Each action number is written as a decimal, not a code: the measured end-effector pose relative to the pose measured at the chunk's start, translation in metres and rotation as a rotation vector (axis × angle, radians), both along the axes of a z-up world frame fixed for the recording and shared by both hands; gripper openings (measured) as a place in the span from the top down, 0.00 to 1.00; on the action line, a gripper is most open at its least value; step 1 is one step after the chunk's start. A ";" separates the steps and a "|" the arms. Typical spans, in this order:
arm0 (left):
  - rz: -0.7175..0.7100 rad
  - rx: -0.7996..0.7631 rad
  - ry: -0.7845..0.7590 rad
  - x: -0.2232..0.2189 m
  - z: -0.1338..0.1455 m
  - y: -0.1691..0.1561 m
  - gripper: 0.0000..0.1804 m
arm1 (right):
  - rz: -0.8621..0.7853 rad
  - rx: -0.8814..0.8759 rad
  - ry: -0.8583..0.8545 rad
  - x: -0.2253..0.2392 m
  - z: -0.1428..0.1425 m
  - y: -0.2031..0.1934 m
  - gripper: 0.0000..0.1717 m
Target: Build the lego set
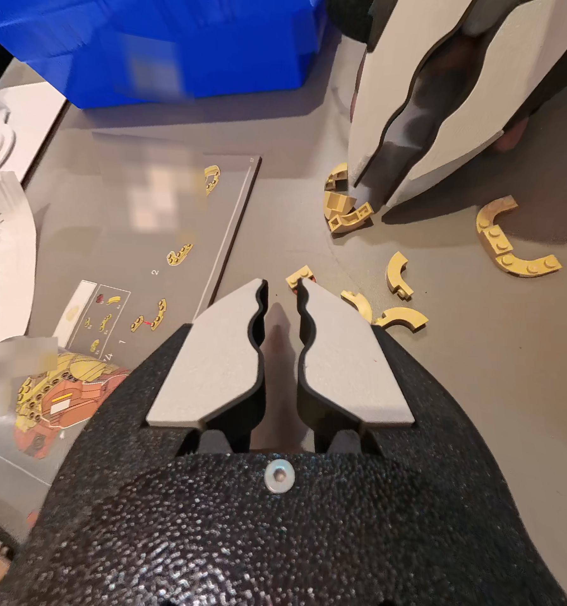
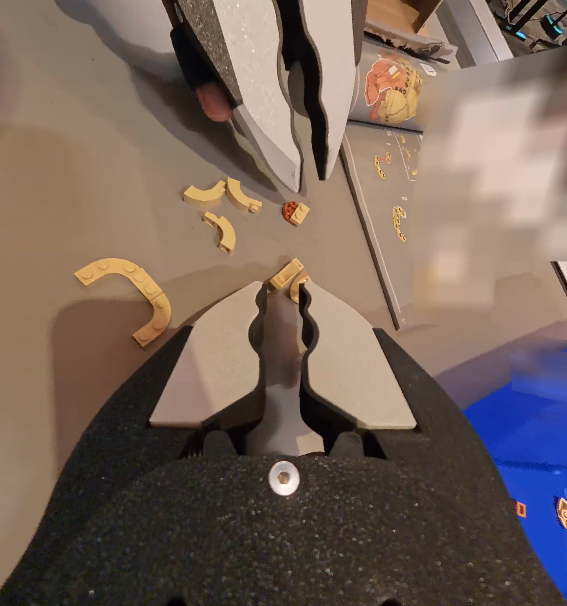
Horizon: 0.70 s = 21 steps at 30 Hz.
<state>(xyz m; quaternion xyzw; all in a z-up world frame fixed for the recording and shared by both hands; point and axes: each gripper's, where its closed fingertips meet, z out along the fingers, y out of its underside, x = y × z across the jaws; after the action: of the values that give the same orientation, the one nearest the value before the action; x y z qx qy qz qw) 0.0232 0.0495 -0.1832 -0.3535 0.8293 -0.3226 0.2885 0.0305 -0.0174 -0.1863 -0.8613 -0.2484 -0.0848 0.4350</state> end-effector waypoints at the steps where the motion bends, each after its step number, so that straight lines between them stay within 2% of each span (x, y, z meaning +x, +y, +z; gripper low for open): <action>1: -0.001 0.000 0.005 0.000 -0.001 -0.001 0.91 | 0.002 -0.002 -0.003 -0.002 0.000 0.001 0.90; 14: -0.005 -0.002 0.042 -0.003 -0.009 -0.005 0.90 | -0.050 -0.037 -0.008 0.000 -0.005 0.007 0.99; 21: 0.007 -0.004 0.016 -0.001 -0.003 -0.002 0.90 | -0.050 -0.025 -0.001 0.001 -0.004 0.007 1.00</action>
<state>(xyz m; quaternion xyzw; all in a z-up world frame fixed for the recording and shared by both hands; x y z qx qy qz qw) 0.0219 0.0477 -0.1860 -0.3595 0.8298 -0.3202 0.2822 0.0311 -0.0102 -0.1899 -0.8727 -0.2281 -0.0929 0.4217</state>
